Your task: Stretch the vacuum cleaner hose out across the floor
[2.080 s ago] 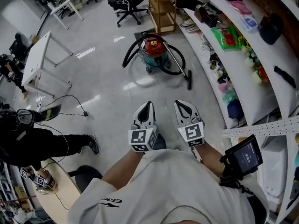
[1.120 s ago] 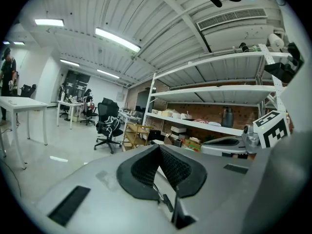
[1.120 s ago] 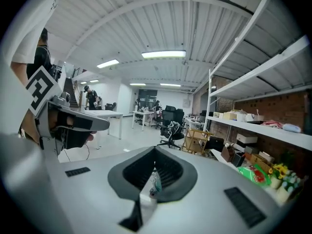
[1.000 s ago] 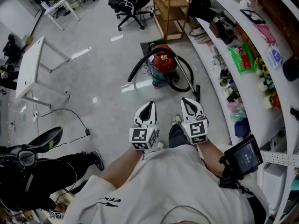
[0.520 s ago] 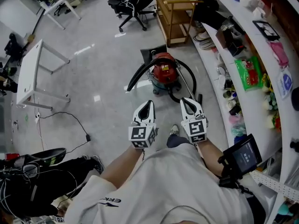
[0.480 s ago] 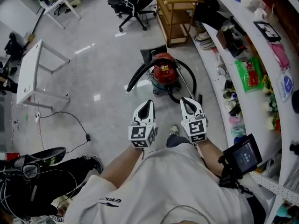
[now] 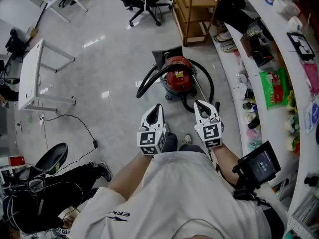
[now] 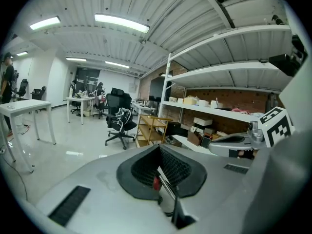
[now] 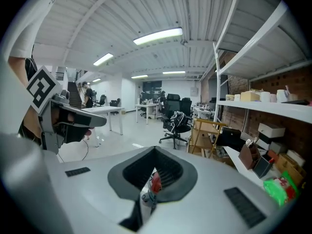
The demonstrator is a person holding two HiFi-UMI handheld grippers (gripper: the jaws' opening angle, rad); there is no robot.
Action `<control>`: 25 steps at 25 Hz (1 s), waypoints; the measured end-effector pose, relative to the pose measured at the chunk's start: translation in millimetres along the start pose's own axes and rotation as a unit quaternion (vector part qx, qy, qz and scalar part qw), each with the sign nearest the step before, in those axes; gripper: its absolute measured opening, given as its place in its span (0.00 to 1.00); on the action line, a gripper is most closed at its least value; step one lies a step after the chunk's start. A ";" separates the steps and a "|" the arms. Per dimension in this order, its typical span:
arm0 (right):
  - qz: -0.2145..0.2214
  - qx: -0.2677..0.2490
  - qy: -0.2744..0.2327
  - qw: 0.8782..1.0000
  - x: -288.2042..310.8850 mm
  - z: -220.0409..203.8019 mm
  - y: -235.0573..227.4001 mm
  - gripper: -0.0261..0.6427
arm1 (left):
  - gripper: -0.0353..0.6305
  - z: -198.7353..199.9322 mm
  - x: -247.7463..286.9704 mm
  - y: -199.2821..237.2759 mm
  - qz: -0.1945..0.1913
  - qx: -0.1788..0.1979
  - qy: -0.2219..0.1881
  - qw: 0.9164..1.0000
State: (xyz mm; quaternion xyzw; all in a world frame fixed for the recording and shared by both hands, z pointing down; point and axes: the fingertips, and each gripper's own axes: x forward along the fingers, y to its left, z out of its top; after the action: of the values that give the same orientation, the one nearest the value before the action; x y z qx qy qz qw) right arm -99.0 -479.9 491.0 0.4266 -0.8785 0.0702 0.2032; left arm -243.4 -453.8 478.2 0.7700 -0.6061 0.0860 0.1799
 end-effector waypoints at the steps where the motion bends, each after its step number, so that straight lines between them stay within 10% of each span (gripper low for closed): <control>1: 0.000 0.000 0.004 1.000 8.6 0.2 -2.6 0.03 | 0.06 0.4 6.6 6.6 0.001 -0.001 0.003 1.000; 25: -0.014 -0.048 0.138 0.989 206.1 -54.0 -57.8 0.03 | 0.06 -61.6 185.9 143.9 -0.035 -0.016 0.131 0.991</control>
State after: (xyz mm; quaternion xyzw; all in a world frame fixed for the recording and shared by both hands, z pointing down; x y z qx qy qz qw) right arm -152.1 -648.6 623.0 0.4148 -0.8382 0.0834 0.3442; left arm -330.3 -627.0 624.9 0.7696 -0.5517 0.1698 0.2732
